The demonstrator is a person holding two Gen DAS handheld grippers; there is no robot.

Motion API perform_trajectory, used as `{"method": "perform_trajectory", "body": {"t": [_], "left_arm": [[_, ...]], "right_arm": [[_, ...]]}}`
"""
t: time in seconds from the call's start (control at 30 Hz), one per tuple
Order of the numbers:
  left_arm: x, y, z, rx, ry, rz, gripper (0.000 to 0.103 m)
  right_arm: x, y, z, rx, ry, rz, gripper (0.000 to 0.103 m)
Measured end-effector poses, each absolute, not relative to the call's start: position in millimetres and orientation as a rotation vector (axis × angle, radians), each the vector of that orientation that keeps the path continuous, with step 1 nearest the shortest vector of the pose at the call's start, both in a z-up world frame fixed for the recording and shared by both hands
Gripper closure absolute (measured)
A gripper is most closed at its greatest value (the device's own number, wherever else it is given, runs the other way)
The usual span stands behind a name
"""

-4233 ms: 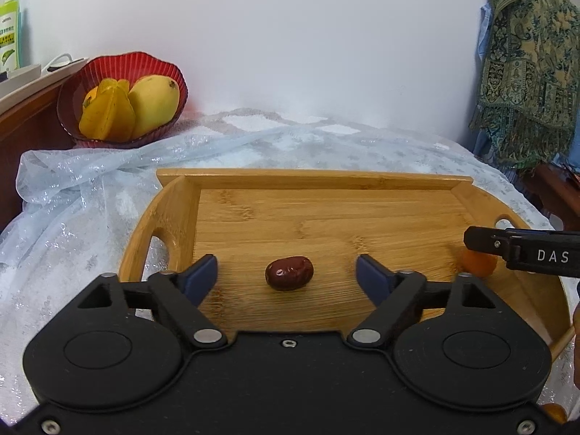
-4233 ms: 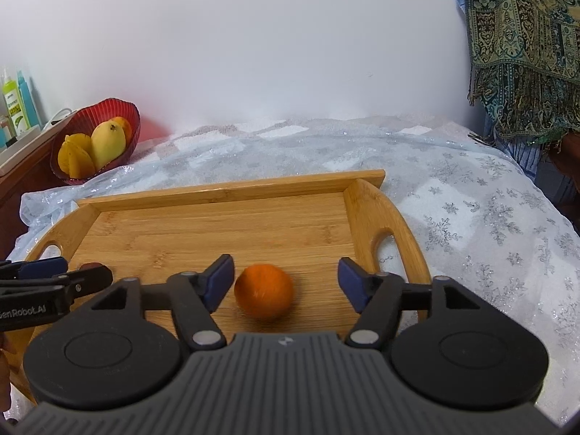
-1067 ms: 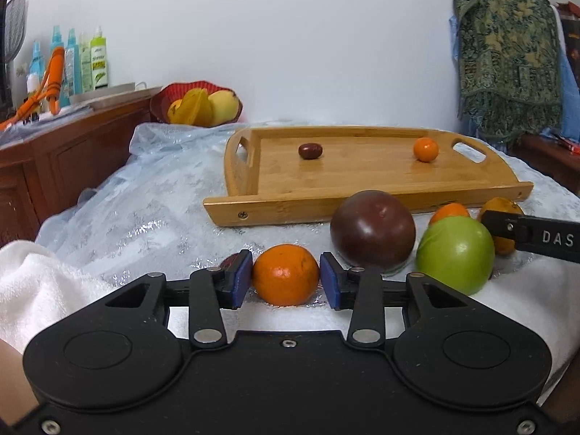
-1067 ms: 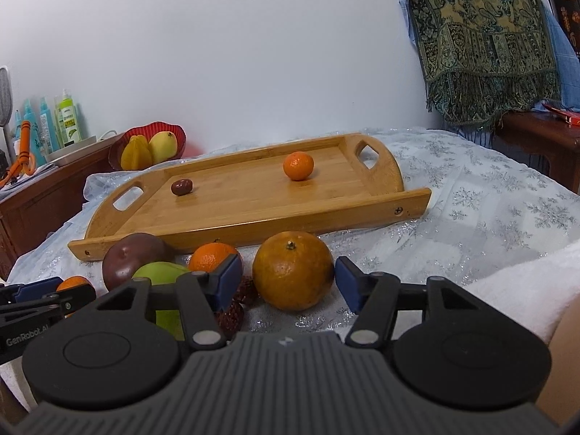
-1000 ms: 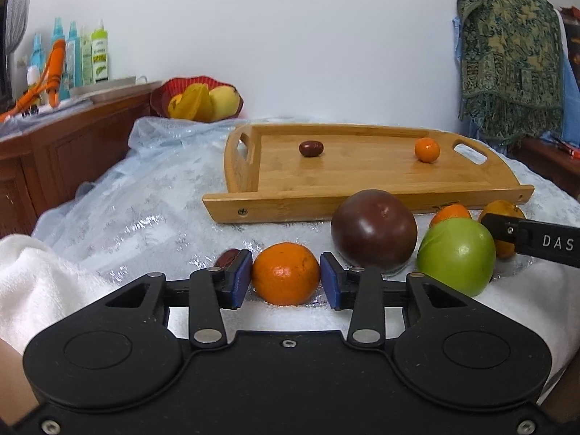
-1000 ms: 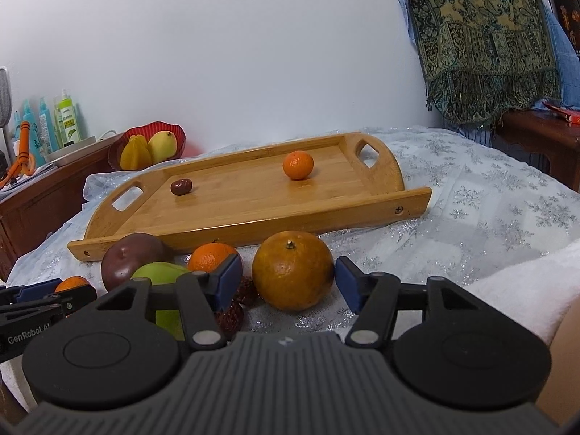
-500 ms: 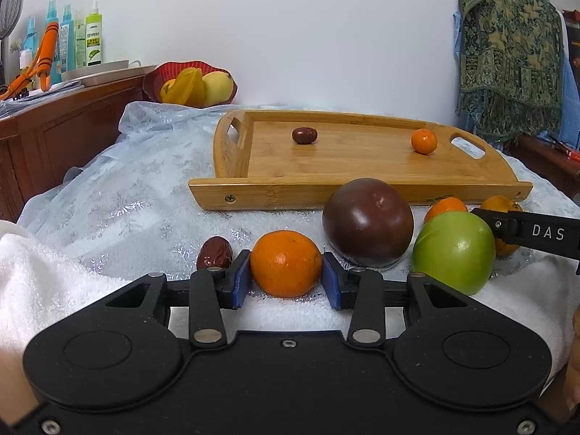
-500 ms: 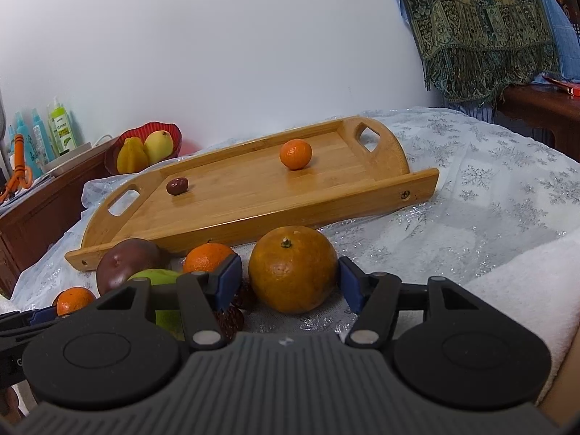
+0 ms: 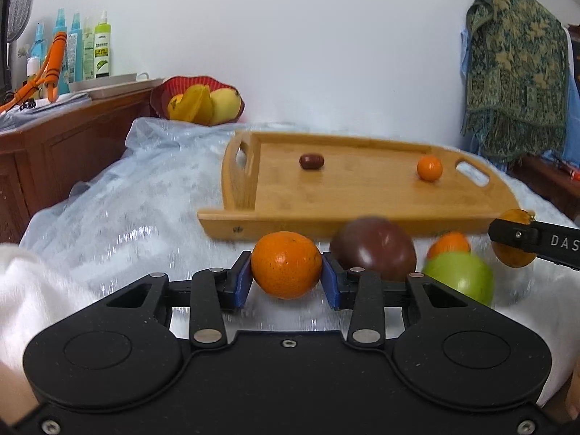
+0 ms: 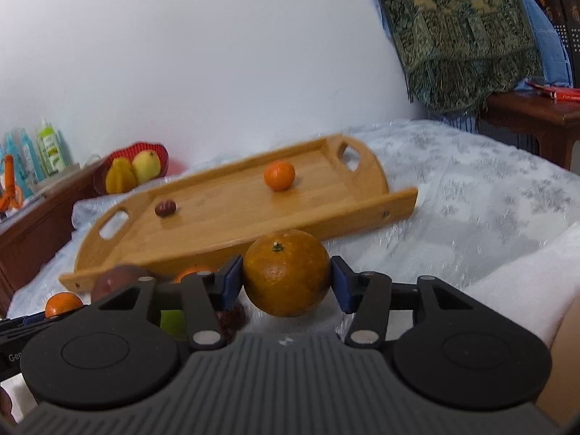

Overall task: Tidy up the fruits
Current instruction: 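Grasp a mandarin with the left tool while the right tool grasps the large orange, then carry the mandarin with the left tool while the right tool carries the orange onto the tray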

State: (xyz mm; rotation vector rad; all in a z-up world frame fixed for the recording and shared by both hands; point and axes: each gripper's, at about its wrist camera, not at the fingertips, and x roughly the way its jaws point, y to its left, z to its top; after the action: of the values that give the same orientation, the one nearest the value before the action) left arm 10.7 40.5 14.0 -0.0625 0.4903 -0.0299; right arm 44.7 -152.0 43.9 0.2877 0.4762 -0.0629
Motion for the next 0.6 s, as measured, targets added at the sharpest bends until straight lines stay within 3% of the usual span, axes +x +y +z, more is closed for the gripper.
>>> {"method": "perform_trajectory", "body": {"t": [0.6], "left_arm": [[105.0, 59.8, 60.9, -0.114, 0.455, -0.053, 0.066]], "right_arm": [[153.8, -194.0, 87.8, 0.289, 0.492, -0.012, 0.048]]}}
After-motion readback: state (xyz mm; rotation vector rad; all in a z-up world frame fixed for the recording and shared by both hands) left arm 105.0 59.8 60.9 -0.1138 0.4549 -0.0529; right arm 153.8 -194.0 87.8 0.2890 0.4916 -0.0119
